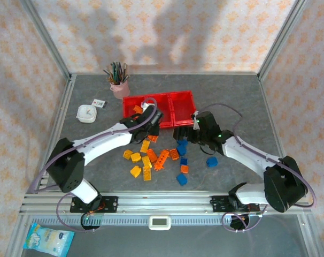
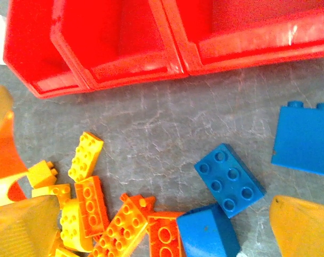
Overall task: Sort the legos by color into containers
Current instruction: Place the lego in the container.
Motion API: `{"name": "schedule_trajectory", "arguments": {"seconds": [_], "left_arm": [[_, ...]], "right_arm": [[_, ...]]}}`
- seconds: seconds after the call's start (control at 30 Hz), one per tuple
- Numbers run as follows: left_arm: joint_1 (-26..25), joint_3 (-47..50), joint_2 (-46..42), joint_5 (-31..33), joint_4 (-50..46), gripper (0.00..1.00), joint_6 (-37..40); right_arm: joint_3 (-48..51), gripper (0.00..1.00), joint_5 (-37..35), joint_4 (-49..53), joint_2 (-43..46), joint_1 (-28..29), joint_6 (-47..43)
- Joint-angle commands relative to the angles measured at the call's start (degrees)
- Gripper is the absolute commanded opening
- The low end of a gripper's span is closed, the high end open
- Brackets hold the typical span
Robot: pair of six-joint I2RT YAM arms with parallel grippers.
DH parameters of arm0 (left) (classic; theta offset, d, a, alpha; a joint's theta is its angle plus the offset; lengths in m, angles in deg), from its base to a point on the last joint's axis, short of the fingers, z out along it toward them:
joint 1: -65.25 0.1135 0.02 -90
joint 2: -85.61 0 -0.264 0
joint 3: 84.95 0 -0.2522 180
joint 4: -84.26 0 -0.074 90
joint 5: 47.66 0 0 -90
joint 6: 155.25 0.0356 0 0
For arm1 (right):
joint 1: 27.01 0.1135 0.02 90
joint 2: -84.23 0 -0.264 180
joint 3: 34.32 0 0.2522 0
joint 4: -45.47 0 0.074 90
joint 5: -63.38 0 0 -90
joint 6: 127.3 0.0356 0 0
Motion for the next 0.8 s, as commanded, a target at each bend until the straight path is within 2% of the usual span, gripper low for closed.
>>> {"name": "schedule_trajectory", "arguments": {"seconds": [0.0, 0.17, 0.33, 0.53, 0.6, 0.77], "left_arm": [[2.89, 0.31, -3.65, 3.59, -1.03, 0.37, -1.2], [9.1, -1.2, -5.06, 4.11, 2.28, 0.37, -1.56], [14.21, -4.86, -1.76, 5.91, 5.99, 0.37, -1.48], [17.3, -11.38, 7.19, 6.43, 6.85, 0.38, 0.38], [17.67, -12.69, 9.97, 8.31, 7.31, 0.37, 1.2], [19.79, -14.47, 15.13, 7.85, 7.85, 0.39, 1.88]], "right_arm": [[-2.87, 1.0, 0.4, -0.12, 0.15, 1.01, -0.65], [-5.97, 1.0, 1.99, -3.36, -3.61, 2.61, 1.03], [-7.76, 1.0, 2.5, -6.82, -6.34, 2.76, 2.88], [-9.37, 1.0, 1.79, -7.35, -8.1, 2.77, 2.88], [-9.47, 1.0, 1.55, -7.35, -8.36, 2.75, 2.88], [-9.81, 1.0, 1.58, -6.82, -8.03, 2.75, 2.88]]}}
